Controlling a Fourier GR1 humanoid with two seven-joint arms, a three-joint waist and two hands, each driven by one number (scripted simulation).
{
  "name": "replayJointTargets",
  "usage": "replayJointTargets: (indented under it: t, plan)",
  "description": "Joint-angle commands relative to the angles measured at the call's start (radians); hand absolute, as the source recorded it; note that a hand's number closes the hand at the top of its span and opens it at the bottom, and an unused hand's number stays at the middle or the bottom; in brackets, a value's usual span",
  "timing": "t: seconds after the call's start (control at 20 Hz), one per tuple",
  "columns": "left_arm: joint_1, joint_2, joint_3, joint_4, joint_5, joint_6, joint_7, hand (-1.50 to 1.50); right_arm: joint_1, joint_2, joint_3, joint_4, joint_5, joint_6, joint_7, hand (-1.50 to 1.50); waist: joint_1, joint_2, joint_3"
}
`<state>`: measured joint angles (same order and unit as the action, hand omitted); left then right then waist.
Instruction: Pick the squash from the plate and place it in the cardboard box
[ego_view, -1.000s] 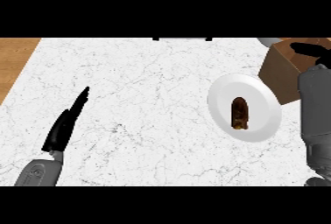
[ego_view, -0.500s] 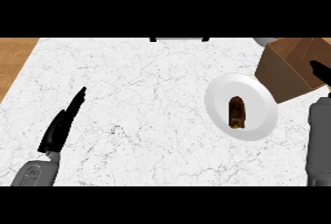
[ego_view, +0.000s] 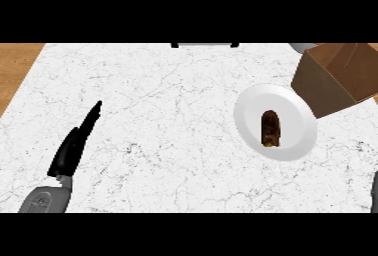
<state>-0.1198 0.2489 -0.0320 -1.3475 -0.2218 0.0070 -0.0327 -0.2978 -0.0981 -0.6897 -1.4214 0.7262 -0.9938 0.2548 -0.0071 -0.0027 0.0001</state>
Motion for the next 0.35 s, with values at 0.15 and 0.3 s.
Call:
replayJointTargets:
  t: [0.15, 0.3]
  plan:
    - [-0.033, 0.004, 0.044, -0.036, 0.022, -0.045, 0.053, 0.00, 0.222, 0.040, 0.065, -0.150, -0.139, -0.011, -0.083, -1.50, 0.003, 0.002, 0.000]
    - [-0.023, 0.018, 0.072, 0.013, 0.019, -0.074, -0.005, 0.00, 0.236, 0.054, 0.086, -0.171, -0.079, -0.002, -0.013, -1.50, 0.005, 0.002, 0.000]
